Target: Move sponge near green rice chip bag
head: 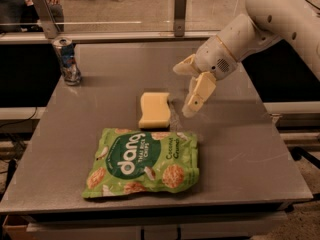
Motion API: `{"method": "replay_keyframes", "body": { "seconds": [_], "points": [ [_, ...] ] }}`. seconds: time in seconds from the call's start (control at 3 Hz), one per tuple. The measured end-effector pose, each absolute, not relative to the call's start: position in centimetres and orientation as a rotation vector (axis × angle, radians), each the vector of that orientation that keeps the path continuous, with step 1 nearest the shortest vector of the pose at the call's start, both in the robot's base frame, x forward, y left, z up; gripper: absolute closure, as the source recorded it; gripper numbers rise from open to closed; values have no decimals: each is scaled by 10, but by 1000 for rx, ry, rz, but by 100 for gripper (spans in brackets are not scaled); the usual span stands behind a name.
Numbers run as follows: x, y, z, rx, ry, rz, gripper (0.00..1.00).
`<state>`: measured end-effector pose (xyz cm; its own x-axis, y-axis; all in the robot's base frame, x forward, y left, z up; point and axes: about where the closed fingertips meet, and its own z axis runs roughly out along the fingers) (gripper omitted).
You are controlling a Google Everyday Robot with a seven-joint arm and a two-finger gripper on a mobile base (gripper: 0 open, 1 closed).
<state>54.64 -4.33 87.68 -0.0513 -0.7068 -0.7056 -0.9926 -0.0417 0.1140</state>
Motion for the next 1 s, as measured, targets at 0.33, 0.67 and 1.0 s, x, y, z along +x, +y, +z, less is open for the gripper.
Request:
{"method": "replay_keyframes", "body": {
  "seconds": [0.33,0.67,1.0],
  "points": [
    [574,-107,910,-1630,1809,697,0],
    [590,-164,947,-1489,1769,556,0],
    [592,-165,950,-1484,1763,549,0]
  ]
}}
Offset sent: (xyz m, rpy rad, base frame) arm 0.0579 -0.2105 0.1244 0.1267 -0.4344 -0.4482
